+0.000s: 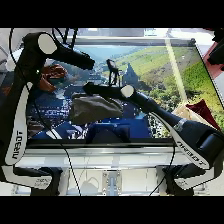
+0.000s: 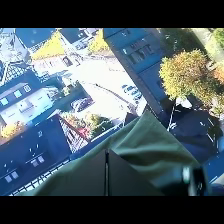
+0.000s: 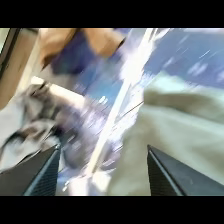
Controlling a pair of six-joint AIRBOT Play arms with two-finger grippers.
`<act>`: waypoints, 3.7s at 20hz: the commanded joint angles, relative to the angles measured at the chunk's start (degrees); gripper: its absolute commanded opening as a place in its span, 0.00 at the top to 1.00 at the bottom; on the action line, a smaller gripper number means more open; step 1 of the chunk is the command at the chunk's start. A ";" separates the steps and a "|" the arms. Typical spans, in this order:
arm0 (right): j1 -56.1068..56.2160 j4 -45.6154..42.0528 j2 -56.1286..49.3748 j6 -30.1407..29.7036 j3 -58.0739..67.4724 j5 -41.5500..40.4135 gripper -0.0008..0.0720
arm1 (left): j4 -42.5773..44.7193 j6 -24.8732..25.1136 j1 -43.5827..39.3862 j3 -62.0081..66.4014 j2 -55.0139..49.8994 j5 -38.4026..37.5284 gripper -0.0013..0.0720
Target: Fold the shirts.
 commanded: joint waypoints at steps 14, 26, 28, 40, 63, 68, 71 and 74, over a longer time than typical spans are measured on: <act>-21.86 -14.56 -8.79 8.68 -6.38 27.06 0.17 | 2.67 0.17 0.07 0.00 0.00 -0.20 0.96; -15.72 5.81 -13.55 -8.28 -4.20 23.65 0.95 | 2.75 0.17 0.07 -0.02 0.00 -0.31 0.96; -16.61 5.57 -12.52 -8.26 -1.70 24.20 0.95 | 3.58 0.17 0.07 -0.02 0.00 -0.63 0.96; -45.94 -33.64 12.33 9.64 4.17 47.19 0.95 | 5.07 0.17 0.07 -0.02 -0.02 -0.61 0.96; -85.74 -76.74 26.95 18.60 -19.61 62.86 0.92 | 1.62 -1.77 0.02 -0.07 -3.28 -3.72 0.96; -85.74 -77.55 27.10 18.58 -18.03 64.32 0.51 | 1.40 -1.77 0.02 -0.07 -3.34 -4.11 0.96; -85.59 -72.83 27.67 18.60 -9.09 64.43 0.51 | 1.42 -1.75 0.02 -0.07 -3.37 -4.07 0.96; -84.24 -48.30 29.03 16.39 -1.55 55.91 0.52 | 1.40 -1.77 0.02 -0.07 -3.72 -3.41 0.96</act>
